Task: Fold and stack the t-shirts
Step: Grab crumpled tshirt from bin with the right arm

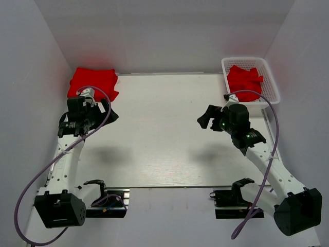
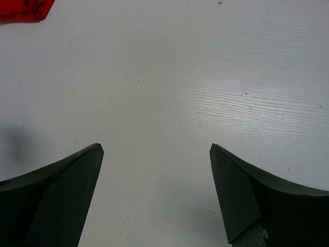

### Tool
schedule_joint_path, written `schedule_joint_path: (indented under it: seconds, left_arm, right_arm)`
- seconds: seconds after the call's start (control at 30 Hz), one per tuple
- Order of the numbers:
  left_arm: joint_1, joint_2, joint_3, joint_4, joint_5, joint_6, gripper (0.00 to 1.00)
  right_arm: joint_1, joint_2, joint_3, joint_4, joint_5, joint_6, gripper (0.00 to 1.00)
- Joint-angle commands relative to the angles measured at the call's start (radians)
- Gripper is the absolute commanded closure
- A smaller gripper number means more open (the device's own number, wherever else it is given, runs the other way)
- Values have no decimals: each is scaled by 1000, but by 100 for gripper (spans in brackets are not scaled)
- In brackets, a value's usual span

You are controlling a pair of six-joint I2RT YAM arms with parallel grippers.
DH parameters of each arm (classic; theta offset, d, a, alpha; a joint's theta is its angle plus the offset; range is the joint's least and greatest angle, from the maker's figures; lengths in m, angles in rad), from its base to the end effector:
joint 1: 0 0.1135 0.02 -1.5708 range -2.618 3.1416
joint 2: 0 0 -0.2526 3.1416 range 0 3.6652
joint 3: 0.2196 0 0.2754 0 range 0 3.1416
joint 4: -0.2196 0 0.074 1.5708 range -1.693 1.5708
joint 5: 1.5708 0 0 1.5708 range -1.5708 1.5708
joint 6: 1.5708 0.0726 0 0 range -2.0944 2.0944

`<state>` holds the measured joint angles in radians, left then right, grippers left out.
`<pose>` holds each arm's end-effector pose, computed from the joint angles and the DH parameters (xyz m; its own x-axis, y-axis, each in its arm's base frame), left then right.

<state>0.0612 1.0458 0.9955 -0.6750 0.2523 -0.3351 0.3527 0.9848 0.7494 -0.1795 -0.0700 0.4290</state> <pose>0.2734 -0.0014 0.2828 -0.6671 -0.3599 -0.6522 -0.0976 0.9102 -0.4025 0.2701 0.1048 0.2606 -0.5123 0.2536 -0.8205 -0.2106 0.8891 0.4063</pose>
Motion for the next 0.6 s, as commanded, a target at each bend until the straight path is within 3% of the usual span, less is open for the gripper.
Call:
schedule_joint_path:
  seconds: [0.0, 0.17, 0.3, 0.43, 0.57]
  left_arm:
    - [9, 23, 3, 35, 151, 70, 0]
    - [9, 86, 22, 45, 174, 80, 0]
    - [9, 115, 41, 45, 194, 80, 0]
    - [9, 115, 52, 64, 205, 80, 0]
    - [9, 77, -10, 74, 185, 80, 0]
  right_arm:
    - [-4, 11, 14, 51, -54, -45, 10]
    - [-9, 48, 22, 141, -135, -75, 10]
    - [-4, 167, 45, 219, -203, -102, 10]
    - [-20, 256, 169, 181, 36, -118, 10]
    - [-73, 401, 409, -1, 200, -124, 10]
